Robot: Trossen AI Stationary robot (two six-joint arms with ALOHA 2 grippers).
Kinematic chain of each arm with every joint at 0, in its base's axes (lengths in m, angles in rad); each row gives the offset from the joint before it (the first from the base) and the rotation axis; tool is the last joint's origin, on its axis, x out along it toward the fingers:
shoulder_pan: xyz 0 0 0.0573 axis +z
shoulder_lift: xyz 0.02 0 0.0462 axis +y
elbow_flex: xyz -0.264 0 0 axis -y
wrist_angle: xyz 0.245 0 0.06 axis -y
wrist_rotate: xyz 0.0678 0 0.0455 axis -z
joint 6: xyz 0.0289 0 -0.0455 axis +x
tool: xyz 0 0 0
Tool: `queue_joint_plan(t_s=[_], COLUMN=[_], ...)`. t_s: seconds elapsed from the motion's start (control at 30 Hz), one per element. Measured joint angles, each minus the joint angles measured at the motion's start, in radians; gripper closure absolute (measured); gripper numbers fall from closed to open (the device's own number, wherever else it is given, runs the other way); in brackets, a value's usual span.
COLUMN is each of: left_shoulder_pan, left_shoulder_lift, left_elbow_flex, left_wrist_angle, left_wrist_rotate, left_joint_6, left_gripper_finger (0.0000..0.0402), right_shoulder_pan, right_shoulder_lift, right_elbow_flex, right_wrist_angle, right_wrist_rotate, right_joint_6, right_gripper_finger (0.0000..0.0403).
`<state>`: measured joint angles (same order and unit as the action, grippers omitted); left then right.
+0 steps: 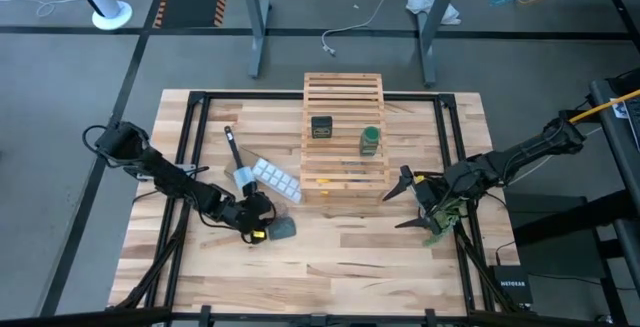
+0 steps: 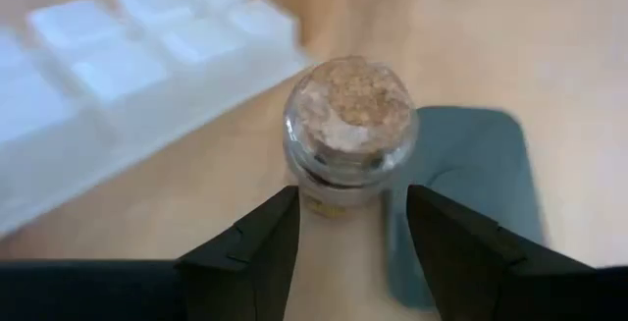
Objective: Shelf spices
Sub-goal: Put the brown seasoning bottle on the shelf
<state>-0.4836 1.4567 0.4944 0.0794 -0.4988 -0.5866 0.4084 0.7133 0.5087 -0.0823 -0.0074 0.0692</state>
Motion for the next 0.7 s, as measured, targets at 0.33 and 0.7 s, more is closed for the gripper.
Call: queue_joint_plan(t_s=[0.33,0.7], left_shoulder_pan=[-0.064,-0.050], left_shoulder_lift=[0.000,0.000], left_elbow_flex=[0.001,0.000], left_wrist_angle=[0.044,0.033], left_wrist_rotate=[0.008,-0.111], left_joint_6=[-0.034,-0.007], left_gripper_finger=[0.0219,0.0219], right_shoulder_pan=[0.000,0.000], right_shoulder_lift=[0.005,0.005], right_elbow_flex=[0.000,0.000], right_wrist_angle=[0.022,0.031], right_wrist_rotate=[-0.002,-0.003], right_joint_6=[0.002,0.004], right_gripper_finger=[0.0045,0.0045])
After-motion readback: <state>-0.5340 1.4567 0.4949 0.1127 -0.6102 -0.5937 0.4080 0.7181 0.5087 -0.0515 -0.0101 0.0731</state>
